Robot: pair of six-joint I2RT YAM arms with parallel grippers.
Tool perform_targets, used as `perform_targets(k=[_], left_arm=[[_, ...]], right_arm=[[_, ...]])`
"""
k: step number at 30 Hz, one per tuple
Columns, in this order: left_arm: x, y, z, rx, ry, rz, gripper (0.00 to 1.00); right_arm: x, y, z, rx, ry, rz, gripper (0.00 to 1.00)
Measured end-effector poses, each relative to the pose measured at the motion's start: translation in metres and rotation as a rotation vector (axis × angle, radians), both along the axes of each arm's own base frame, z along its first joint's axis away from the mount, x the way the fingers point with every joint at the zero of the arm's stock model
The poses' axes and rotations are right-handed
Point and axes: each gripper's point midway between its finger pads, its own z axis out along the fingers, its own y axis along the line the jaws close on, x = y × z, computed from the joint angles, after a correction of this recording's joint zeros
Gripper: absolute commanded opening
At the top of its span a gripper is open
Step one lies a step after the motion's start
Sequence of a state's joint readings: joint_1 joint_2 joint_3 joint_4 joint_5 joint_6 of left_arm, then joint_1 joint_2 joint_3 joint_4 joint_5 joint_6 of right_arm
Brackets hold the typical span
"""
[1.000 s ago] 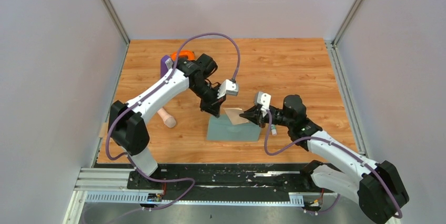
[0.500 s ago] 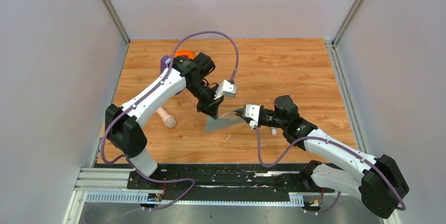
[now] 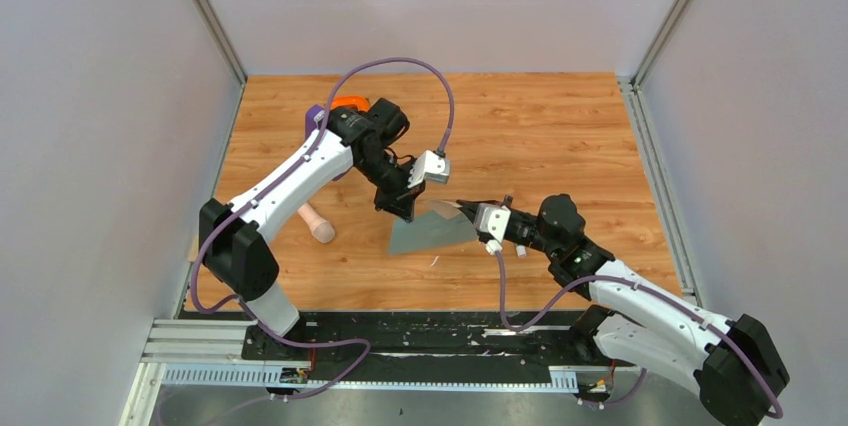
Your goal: Place the letter into the envelope and seal it
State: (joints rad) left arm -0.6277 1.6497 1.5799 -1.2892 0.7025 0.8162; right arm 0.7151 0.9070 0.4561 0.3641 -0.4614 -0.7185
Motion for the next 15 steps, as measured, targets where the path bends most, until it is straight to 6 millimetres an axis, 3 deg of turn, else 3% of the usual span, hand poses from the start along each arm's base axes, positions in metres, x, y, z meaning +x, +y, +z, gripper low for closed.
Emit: perform_targets(k=[15], left_arm=[[0.006, 0.007, -0.011, 0.027, -0.034, -0.005, 0.0]], right_arm=[[0.009, -0.006, -0.035, -0.113, -0.035, -0.057, 0.0]])
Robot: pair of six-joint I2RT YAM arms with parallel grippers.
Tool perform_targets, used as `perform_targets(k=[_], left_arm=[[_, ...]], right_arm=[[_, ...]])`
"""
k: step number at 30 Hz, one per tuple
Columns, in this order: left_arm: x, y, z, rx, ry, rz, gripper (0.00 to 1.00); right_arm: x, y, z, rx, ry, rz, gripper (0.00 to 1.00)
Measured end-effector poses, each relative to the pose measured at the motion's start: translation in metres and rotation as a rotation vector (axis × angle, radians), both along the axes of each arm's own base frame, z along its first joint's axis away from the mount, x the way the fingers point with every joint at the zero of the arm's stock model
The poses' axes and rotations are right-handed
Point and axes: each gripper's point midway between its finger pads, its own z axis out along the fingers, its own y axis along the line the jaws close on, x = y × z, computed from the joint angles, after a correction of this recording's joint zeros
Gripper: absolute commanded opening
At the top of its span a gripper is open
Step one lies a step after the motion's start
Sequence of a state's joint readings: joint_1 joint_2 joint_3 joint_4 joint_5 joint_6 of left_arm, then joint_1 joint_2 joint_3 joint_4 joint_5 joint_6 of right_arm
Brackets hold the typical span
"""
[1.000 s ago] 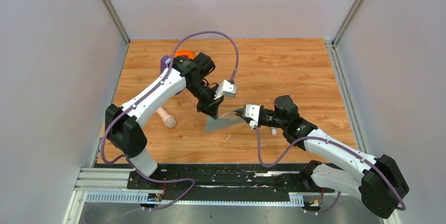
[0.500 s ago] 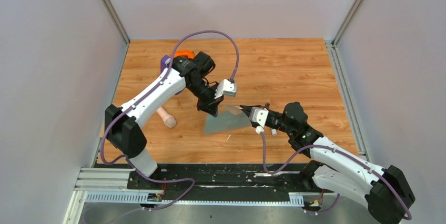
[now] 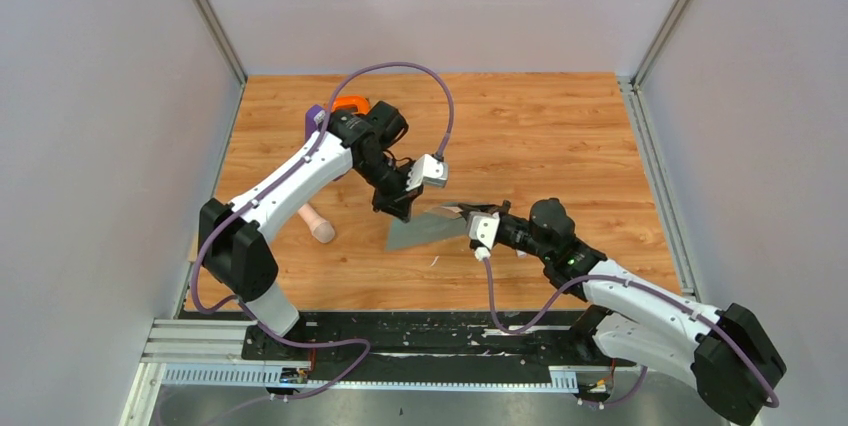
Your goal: Place the letter into the envelope and seal it
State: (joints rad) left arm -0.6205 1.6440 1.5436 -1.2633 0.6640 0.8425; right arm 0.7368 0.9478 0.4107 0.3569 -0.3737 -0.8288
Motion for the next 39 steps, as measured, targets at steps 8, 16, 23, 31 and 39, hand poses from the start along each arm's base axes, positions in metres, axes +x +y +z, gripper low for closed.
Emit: perform_targets(k=[8, 16, 23, 31, 39], left_arm=[[0.008, 0.006, 0.0, -0.007, -0.02, 0.002, 0.0], [0.012, 0.009, -0.005, -0.01, -0.011, -0.002, 0.0], [0.016, 0.011, -0.01, -0.004, -0.005, -0.005, 0.0], [0.021, 0.015, -0.012, -0.008, -0.008, -0.007, 0.0], [0.019, 0.01, -0.011, -0.036, 0.012, -0.011, 0.0]], right_arm=[[0.006, -0.001, -0.009, -0.054, -0.036, -0.011, 0.0], [0.009, 0.001, -0.016, -0.102, -0.071, -0.003, 0.0], [0.012, 0.008, -0.027, -0.158, -0.079, 0.02, 0.0], [0.027, 0.02, -0.024, -0.246, -0.085, 0.044, 0.0], [0.036, 0.027, -0.044, -0.336, -0.073, 0.06, 0.0]])
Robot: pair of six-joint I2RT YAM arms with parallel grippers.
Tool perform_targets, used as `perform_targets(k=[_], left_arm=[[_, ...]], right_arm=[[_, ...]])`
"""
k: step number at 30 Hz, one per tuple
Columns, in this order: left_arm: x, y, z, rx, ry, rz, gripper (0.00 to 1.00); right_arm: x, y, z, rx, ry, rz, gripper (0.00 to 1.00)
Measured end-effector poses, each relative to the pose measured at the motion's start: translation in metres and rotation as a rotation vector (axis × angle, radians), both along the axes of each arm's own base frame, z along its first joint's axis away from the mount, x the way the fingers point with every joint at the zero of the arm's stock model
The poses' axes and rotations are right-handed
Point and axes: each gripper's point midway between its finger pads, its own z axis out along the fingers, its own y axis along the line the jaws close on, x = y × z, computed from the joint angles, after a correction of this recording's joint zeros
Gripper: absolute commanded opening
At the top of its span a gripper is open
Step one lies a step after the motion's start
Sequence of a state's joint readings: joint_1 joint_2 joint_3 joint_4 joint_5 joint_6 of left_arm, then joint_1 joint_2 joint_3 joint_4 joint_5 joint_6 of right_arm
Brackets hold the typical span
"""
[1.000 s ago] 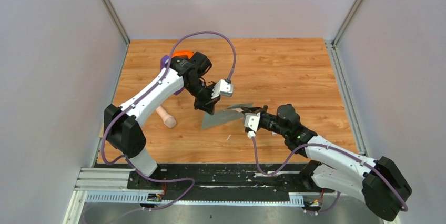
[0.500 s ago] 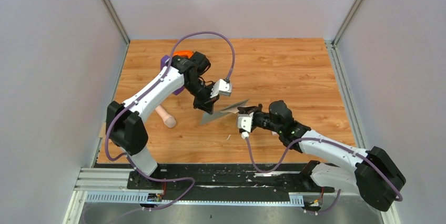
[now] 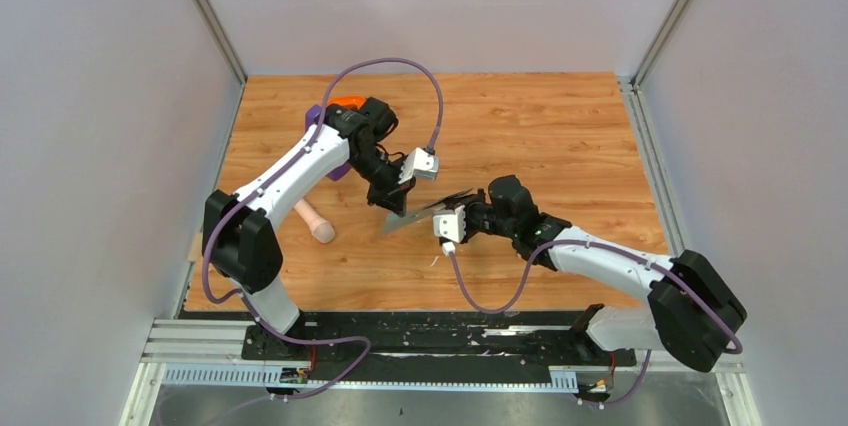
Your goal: Place the letter into the envelope and seal it
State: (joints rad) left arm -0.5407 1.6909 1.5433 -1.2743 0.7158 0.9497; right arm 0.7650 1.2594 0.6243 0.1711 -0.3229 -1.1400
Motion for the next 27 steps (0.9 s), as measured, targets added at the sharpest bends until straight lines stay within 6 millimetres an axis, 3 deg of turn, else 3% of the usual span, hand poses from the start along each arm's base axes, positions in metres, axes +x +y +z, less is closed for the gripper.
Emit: perform_targets(k=[9, 17, 21, 27], left_arm=[[0.002, -0.003, 0.001, -0.012, -0.001, 0.008, 0.0], [0.017, -0.012, 0.004, -0.049, -0.025, 0.067, 0.0], [0.019, -0.016, 0.007, -0.076, -0.011, 0.086, 0.0], [0.01, -0.018, 0.0, -0.09, 0.061, 0.108, 0.0]], right_arm=[[0.004, 0.015, -0.007, -0.071, 0.029, 0.032, 0.0], [0.011, 0.031, -0.019, -0.149, 0.148, -0.002, 0.0], [0.001, 0.034, -0.039, -0.223, 0.169, -0.003, 0.0], [-0.005, 0.03, -0.045, -0.275, 0.175, -0.04, 0.0]])
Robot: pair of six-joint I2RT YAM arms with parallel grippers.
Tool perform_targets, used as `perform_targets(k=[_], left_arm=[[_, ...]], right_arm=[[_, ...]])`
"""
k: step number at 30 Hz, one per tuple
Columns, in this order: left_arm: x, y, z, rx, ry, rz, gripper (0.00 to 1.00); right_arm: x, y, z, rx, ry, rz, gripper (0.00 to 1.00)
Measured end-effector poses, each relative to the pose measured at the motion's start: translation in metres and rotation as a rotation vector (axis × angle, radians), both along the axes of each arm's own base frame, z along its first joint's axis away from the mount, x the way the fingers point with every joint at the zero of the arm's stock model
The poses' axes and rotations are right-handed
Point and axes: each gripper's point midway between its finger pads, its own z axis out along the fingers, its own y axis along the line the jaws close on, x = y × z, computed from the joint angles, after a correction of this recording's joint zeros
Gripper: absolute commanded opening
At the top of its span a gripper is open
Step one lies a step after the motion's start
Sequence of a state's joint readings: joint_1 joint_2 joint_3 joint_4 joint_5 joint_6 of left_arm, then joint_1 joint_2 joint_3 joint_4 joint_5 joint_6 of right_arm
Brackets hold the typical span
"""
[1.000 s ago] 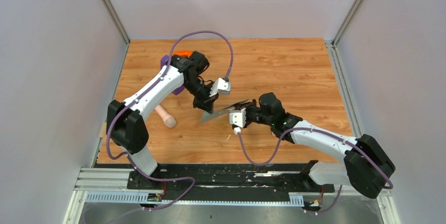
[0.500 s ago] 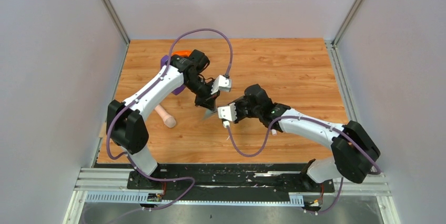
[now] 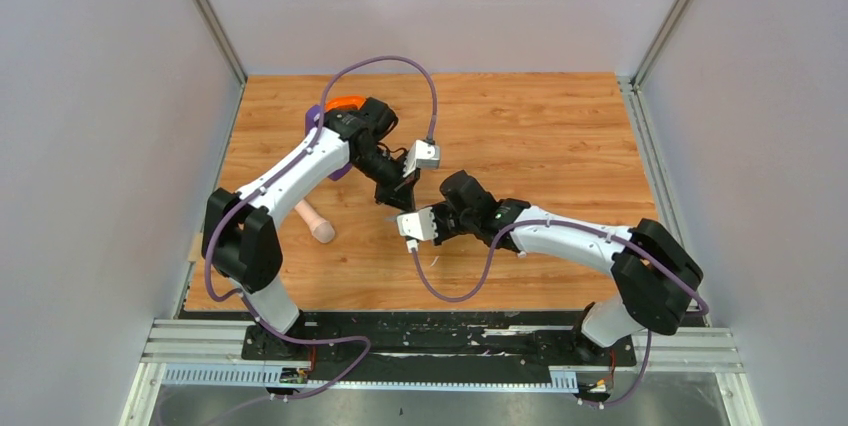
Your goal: Place the letter into the envelope and seal it
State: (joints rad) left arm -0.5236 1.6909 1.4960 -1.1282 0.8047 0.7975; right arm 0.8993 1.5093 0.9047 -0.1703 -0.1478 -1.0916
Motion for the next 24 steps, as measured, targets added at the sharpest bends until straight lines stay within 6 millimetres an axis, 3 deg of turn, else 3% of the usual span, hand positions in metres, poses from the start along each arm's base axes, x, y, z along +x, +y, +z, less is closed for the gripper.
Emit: perform_targets(k=[3, 6, 9, 24], left_arm=[[-0.003, -0.001, -0.002, -0.009, 0.028, 0.012, 0.0], [-0.006, -0.005, 0.0, -0.028, 0.059, 0.025, 0.0], [-0.007, -0.01, 0.004, -0.06, 0.083, 0.033, 0.0], [0.01, 0.001, 0.004, -0.132, 0.133, 0.137, 0.0]], right_arm=[[-0.003, -0.003, -0.001, -0.013, 0.028, -0.032, 0.03], [-0.006, -0.005, 0.001, -0.011, 0.058, -0.069, 0.23], [-0.01, -0.005, 0.003, -0.003, 0.083, -0.091, 0.35], [-0.01, -0.003, -0.022, 0.021, 0.147, -0.146, 0.4]])
